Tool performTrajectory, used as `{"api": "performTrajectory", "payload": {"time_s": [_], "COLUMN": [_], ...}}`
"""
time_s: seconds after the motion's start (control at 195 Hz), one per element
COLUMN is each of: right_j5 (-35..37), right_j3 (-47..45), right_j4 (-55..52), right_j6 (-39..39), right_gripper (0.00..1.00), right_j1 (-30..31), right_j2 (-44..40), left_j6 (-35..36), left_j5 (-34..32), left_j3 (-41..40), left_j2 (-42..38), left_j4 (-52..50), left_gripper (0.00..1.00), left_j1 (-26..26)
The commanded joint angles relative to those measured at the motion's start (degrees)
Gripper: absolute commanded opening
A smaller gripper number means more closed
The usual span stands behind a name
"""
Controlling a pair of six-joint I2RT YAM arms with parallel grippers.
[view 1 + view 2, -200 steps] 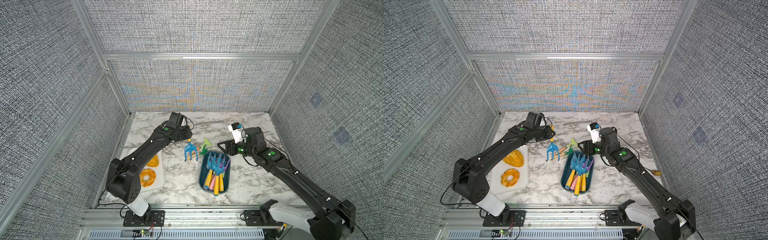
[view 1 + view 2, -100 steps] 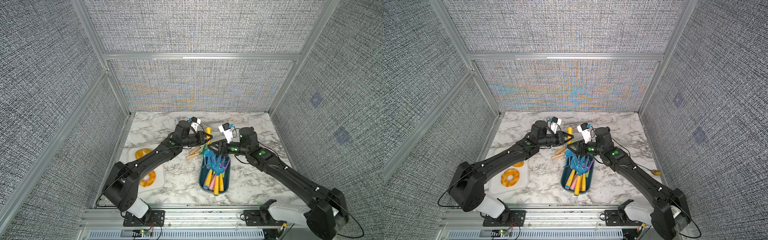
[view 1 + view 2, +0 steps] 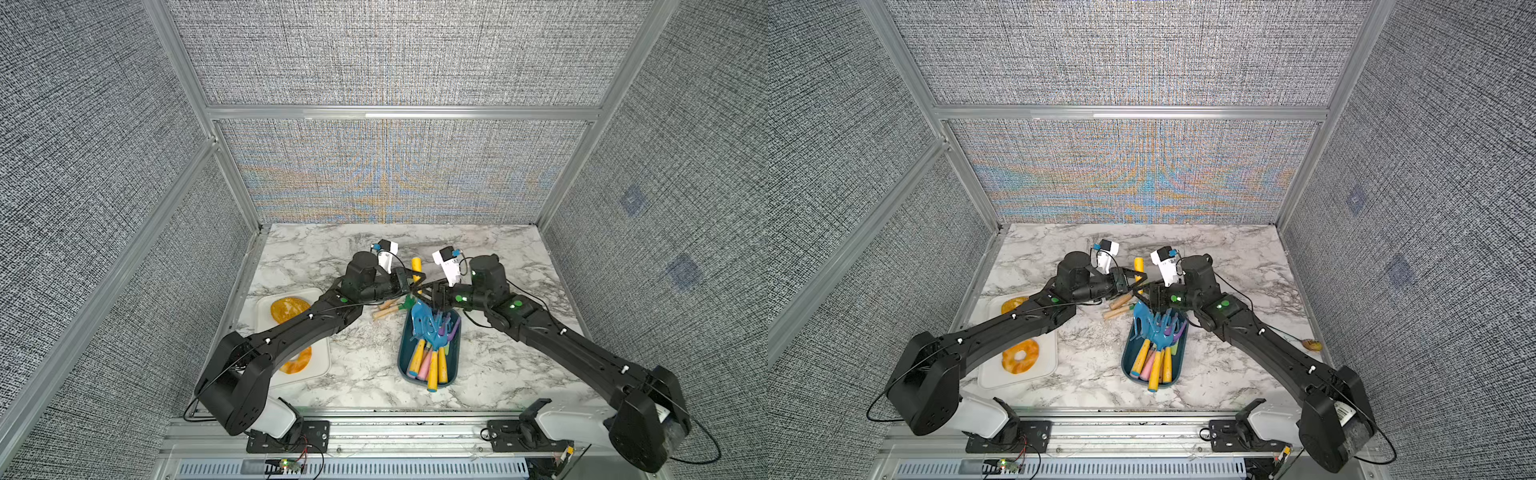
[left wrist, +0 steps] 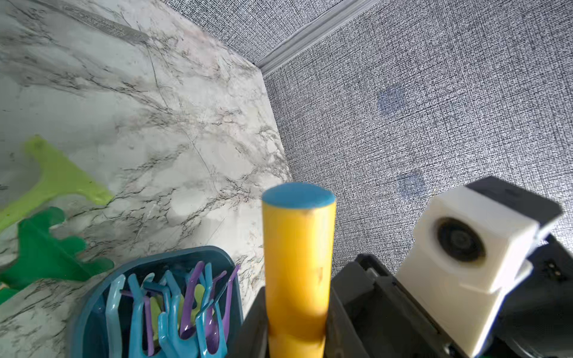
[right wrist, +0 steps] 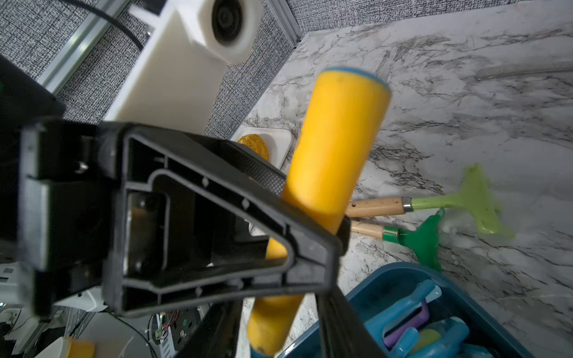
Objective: Put the rake into the storage box
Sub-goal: Pick up the rake at the center of the board.
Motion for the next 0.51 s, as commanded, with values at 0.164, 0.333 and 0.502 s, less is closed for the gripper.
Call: {"api": "performTrajectory", "payload": {"time_s": [0.164, 0.333, 0.502], "right_j5": [10.0, 16.4, 21.1], "right_j3": [1.7, 2.7, 4.5], "right_j4": [-4.4, -8.1, -11.6], "right_j6": [-5.1, -8.7, -16.2], "right_gripper": [0.15, 0.00, 0.00], "right_j1": [3.3, 3.6, 3.7], "right_j2": [0.1, -1.4, -3.0], "left_j6": [-1.4, 0.8, 5.2], "left_j5": [-3.8, -3.7, -4.1], "left_j3": [-1.2, 0.7, 5.2], "left_j2": [-2.1, -3.7, -7.0], "left_j4": [3.3, -5.6, -23.6], "left_gripper": [0.00, 0.21, 0.86], "left_j1": [-0.3, -0.2, 0.9]}}
